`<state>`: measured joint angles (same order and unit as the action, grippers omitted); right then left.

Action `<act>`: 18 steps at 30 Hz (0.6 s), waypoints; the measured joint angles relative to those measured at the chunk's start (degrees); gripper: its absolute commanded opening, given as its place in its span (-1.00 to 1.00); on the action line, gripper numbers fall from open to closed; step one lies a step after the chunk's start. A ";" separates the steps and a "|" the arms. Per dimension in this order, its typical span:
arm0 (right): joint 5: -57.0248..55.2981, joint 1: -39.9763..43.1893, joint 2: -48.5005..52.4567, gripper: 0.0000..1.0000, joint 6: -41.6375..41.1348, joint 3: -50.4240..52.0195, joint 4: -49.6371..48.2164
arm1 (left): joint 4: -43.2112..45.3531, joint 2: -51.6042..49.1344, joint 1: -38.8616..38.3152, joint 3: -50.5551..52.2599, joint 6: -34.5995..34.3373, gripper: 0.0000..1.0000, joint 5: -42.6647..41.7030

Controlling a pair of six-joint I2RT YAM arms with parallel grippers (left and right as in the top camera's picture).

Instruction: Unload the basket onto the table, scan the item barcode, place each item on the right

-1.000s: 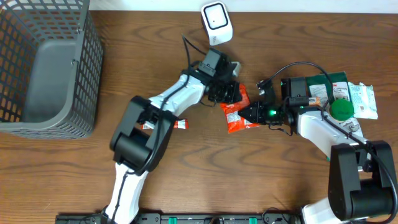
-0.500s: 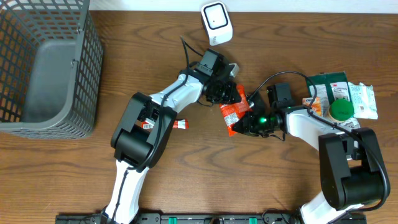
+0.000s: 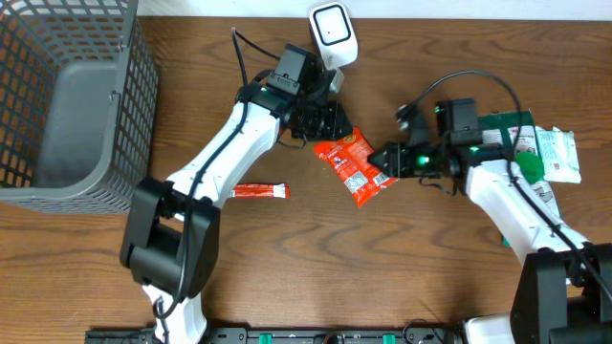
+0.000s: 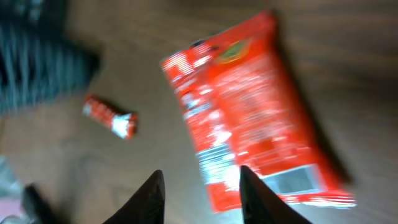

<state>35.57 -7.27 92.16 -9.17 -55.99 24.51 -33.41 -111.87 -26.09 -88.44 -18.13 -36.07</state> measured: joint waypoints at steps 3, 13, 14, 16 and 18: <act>-1.64 1.66 1.42 -0.48 0.50 0.00 -1.68 | -4.00 -1.36 -0.85 0.74 0.02 -0.63 2.67; -4.42 1.95 9.88 -0.59 0.68 0.02 -4.20 | -0.37 -6.58 -4.52 7.04 -0.04 -0.63 8.09; -4.48 1.95 10.01 -0.58 0.66 0.02 -2.93 | 0.07 -6.88 -4.79 7.15 -0.04 -0.63 8.52; -4.55 1.84 10.01 -0.49 0.70 0.07 -0.31 | 0.70 -7.30 -5.03 7.21 -0.04 -0.63 9.70; -4.55 1.53 10.01 -0.46 0.87 0.11 2.40 | 1.27 -7.32 -5.05 7.21 -0.04 -0.63 11.06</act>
<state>31.03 -5.74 102.17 -8.29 -55.88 26.92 -32.14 -119.20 -31.14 -81.23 -18.17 -25.02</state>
